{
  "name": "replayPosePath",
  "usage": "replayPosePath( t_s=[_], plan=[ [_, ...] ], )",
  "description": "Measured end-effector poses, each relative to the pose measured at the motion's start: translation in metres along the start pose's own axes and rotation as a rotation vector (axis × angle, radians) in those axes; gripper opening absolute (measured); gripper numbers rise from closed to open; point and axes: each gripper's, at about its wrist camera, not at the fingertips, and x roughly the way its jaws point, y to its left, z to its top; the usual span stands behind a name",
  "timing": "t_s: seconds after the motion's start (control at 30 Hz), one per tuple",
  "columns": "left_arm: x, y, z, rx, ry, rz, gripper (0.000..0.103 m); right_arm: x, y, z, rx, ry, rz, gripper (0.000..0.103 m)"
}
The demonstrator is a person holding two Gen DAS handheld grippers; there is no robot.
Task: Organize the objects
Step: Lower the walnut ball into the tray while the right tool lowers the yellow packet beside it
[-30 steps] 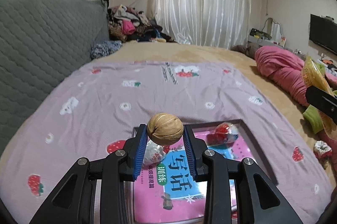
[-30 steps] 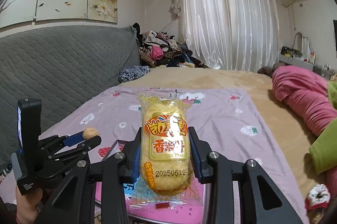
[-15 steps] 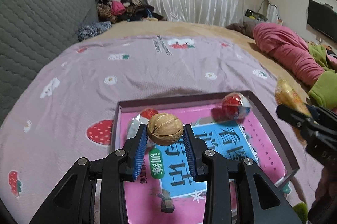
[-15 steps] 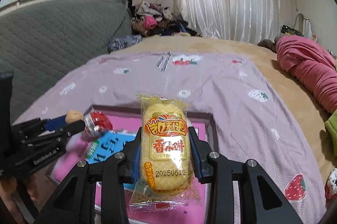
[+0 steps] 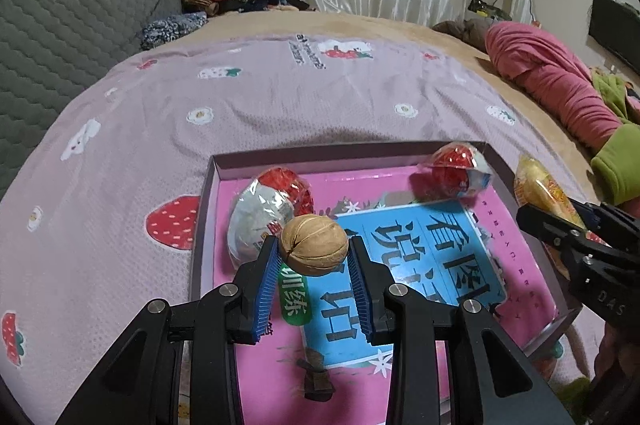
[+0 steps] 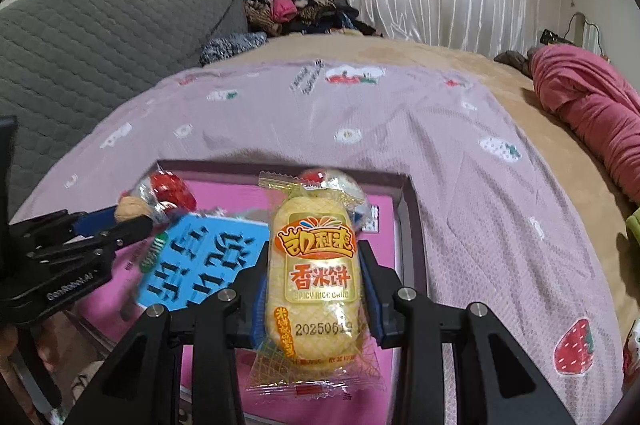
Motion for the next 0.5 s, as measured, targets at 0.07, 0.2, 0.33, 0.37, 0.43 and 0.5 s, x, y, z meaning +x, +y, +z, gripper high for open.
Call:
replayPosePath(
  t_s=[0.07,0.2,0.33,0.37,0.43,0.5],
  plan=[
    [0.004,0.000,-0.001,0.000,0.011,0.003,0.035,0.006,-0.002,-0.002,0.006,0.023,0.001,0.039],
    [0.015,0.001,-0.004,-0.009,0.041,-0.008,0.035,0.016,-0.008,-0.005,0.009,0.059,-0.014,0.039],
    [0.020,0.001,-0.006,-0.012,0.053,-0.013,0.035,0.025,-0.010,-0.009,0.006,0.097,-0.023,0.039],
    [0.022,0.001,-0.007,-0.014,0.059,-0.013,0.035,0.027,-0.010,-0.010,0.006,0.105,-0.024,0.039],
    [0.026,0.002,-0.009,-0.017,0.065,-0.008,0.035,0.030,-0.010,-0.011,0.005,0.118,-0.028,0.039],
    [0.030,0.004,-0.010,-0.022,0.074,-0.005,0.035,0.031,-0.010,-0.011,0.004,0.127,-0.033,0.039]
  ],
)
